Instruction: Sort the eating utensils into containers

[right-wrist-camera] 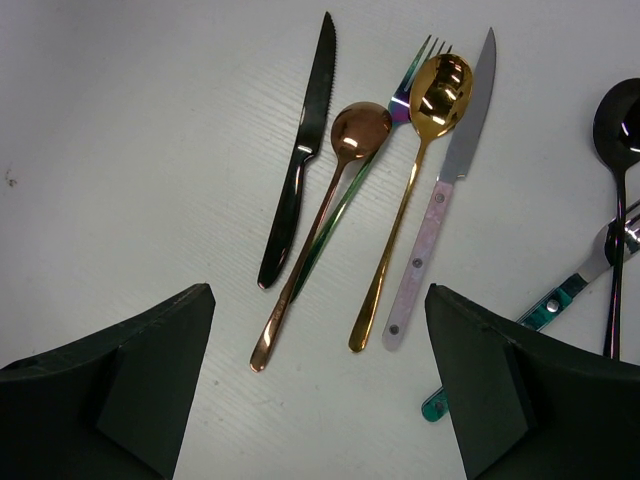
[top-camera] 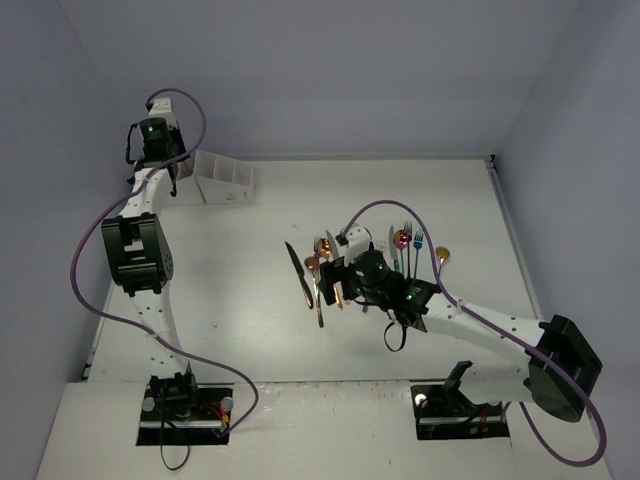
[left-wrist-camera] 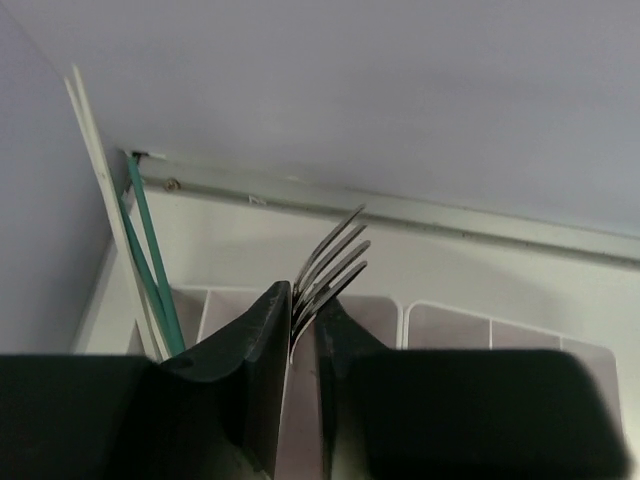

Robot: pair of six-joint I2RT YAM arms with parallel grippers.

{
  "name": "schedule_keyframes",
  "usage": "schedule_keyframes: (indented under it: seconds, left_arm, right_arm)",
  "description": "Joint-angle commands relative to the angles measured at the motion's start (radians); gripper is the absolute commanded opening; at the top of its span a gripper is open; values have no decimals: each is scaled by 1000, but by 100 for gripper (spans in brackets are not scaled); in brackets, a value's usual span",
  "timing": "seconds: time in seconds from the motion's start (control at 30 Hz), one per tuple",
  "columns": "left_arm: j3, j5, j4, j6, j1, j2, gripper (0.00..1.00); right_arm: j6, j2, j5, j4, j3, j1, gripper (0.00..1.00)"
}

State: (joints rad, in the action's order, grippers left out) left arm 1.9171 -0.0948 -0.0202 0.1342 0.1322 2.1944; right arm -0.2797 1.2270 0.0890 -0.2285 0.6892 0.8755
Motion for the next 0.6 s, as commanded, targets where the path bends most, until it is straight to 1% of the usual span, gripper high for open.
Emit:
schedule_keyframes:
  seconds: [0.0, 0.03, 0.13, 0.2, 0.3, 0.37, 0.43, 0.57]
  left_arm:
    - [-25, -12, -87, -7, -3, -147, 24]
    - [-43, -10, -92, -2, -2, -163, 31]
    - [-72, -10, -90, 8, -3, -221, 42]
    - [-100, -2, -90, 27, -3, -287, 49]
    - [-183, 1, -89, 62, -6, -382, 61]
    - [-235, 20, -79, 98, -12, -480, 66]
    - [-325, 46, -32, 142, -21, -606, 71]
    - [-474, 72, 113, 218, -38, -800, 74]
  right_arm:
    - [-27, -16, 31, -48, -9, -10, 84]
    - [-33, -28, 42, -42, -17, -12, 84]
    - [-52, -49, 78, -19, -30, -13, 83]
    - [-72, -58, 109, 5, -29, -17, 83]
    - [-104, -58, 183, 68, -18, -37, 81]
    - [-150, -50, 231, 120, -5, -57, 79]
    - [-192, -24, 255, 166, 8, -107, 78]
    - [-248, 31, 224, 219, 31, -194, 78]
